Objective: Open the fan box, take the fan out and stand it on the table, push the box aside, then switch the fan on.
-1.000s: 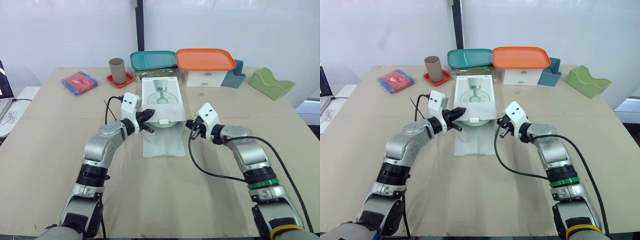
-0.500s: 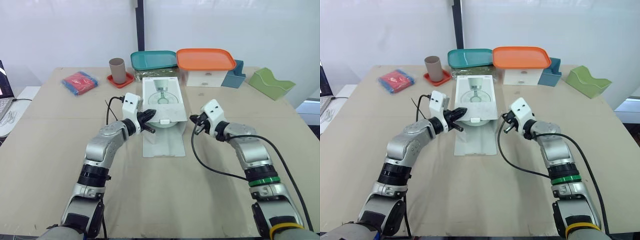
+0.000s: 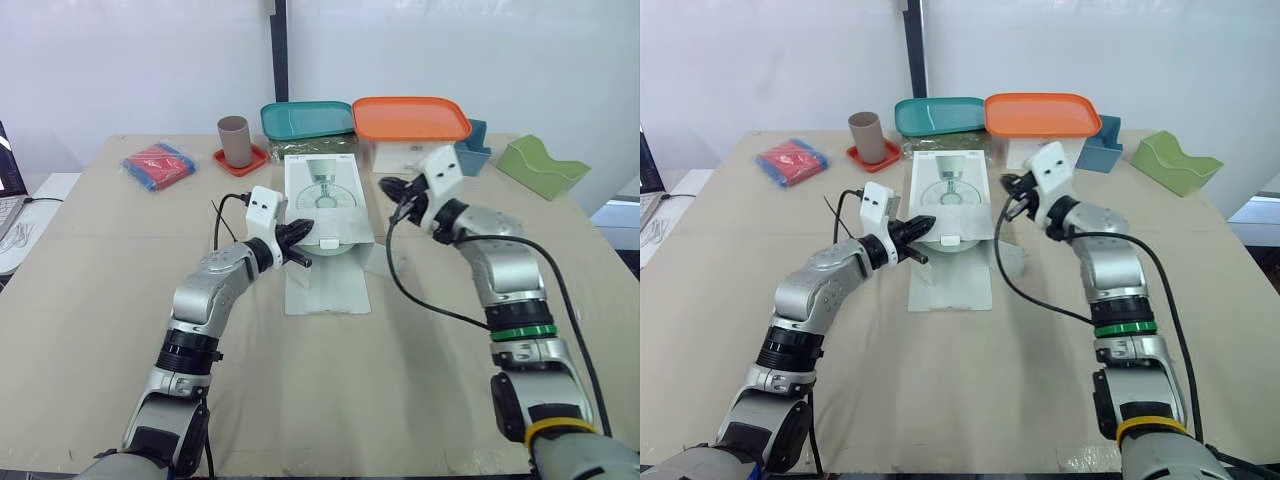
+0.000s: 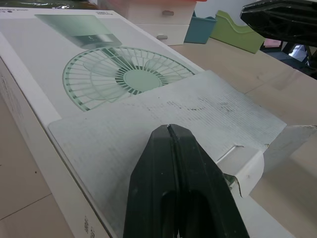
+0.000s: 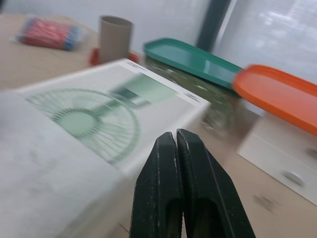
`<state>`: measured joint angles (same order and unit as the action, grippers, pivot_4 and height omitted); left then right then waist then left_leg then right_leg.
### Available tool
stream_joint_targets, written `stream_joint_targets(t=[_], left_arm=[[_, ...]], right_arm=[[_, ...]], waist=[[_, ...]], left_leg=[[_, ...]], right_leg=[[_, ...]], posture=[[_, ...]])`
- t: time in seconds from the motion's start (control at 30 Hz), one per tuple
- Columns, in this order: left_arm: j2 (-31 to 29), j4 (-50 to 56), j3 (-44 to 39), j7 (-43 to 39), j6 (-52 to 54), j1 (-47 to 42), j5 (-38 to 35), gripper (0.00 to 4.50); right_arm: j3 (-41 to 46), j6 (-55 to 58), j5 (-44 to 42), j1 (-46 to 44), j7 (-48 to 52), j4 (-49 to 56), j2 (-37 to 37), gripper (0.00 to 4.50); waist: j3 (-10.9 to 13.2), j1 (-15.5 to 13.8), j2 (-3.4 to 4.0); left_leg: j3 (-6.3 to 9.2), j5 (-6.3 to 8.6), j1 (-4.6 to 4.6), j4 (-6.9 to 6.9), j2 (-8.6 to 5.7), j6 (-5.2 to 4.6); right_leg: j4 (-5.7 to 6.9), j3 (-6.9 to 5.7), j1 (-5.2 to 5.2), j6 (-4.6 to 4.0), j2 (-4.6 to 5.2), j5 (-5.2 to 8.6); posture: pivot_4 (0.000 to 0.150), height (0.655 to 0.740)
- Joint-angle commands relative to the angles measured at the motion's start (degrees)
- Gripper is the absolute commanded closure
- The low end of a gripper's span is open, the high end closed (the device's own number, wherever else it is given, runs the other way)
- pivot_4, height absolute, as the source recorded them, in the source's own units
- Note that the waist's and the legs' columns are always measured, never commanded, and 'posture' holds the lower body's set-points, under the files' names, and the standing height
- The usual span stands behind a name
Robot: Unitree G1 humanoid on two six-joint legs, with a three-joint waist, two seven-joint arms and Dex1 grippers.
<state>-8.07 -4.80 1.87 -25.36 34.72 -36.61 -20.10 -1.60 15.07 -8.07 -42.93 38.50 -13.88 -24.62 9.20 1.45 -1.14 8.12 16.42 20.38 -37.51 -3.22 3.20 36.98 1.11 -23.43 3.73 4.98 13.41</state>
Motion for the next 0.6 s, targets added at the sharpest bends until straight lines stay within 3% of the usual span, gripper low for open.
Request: stream_joint_targets(t=[0.03,0.4,0.6], left_arm=[[-0.10,2.39,0.33,-0.08,-1.00,0.34,0.43,4.50],[-0.95,4.78,0.77,-2.11,-3.15,1.21,0.76,4.50],[-1.63,9.57,2.21,-7.65,-7.43,3.09,-0.49,4.50]], right_arm=[[-1.98,1.92,-0.04,2.19,0.70,4.74,0.60,4.41],[-5.60,4.10,3.33,4.45,1.55,3.43,-0.31,4.41],[-5.57,3.76,3.49,4.08,1.28,3.24,0.01,4.41]], waist=[[0.00,-0.02,0.00],[-0.01,-0.07,0.01],[-0.01,-0.07,0.01]], left_leg=[[0.00,0.00,0.00,0.00,0.00,0.00],[0.00,0.00,0.00,-0.01,-0.02,0.00],[0.00,0.00,0.00,-0.01,-0.01,0.01]], right_leg=[[0.00,0.00,0.00,0.00,0.00,0.00],[0.00,0.00,0.01,0.00,0.01,0.00],[0.00,0.00,0.01,0.00,0.01,0.00]], posture=[[0.150,0.7400],[0.150,0.7400],[0.150,0.7400]])
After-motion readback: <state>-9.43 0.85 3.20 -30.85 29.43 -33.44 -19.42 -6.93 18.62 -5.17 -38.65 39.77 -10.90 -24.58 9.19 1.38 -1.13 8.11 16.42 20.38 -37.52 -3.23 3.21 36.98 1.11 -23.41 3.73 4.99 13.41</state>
